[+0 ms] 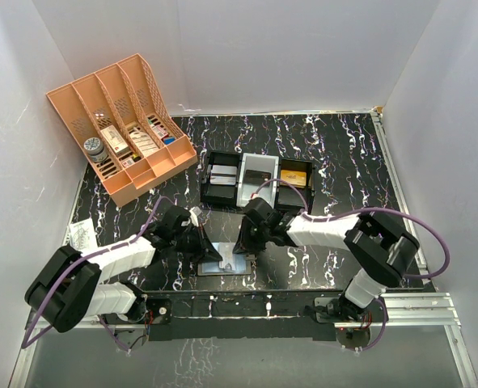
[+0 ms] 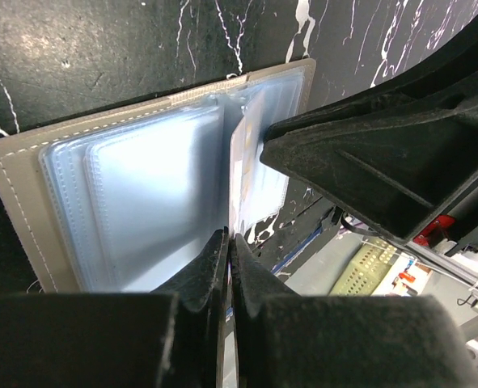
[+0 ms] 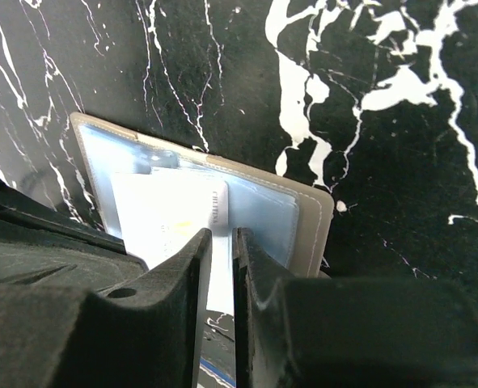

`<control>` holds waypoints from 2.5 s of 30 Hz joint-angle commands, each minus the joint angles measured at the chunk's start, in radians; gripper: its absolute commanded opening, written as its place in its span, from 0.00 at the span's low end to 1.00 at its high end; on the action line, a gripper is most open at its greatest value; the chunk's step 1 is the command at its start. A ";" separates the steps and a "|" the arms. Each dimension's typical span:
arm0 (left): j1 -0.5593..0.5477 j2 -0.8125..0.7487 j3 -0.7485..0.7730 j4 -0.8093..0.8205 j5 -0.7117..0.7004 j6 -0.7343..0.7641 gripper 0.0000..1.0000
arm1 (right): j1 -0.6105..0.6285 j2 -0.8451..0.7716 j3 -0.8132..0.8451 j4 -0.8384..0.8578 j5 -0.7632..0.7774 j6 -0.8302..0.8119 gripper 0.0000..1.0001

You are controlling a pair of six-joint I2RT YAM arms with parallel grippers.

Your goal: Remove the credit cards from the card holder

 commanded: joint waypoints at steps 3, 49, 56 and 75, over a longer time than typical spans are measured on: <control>-0.001 -0.007 0.038 -0.028 0.007 0.035 0.00 | 0.006 0.075 0.074 -0.237 0.075 -0.160 0.17; -0.002 0.046 0.008 0.144 0.027 -0.041 0.24 | 0.004 -0.010 -0.132 0.153 -0.062 0.091 0.16; -0.002 0.025 0.009 0.066 -0.011 -0.019 0.00 | 0.003 -0.039 -0.158 0.165 -0.020 0.117 0.16; 0.000 -0.117 0.040 -0.161 -0.112 0.084 0.00 | -0.006 -0.092 -0.018 0.225 -0.179 0.102 0.20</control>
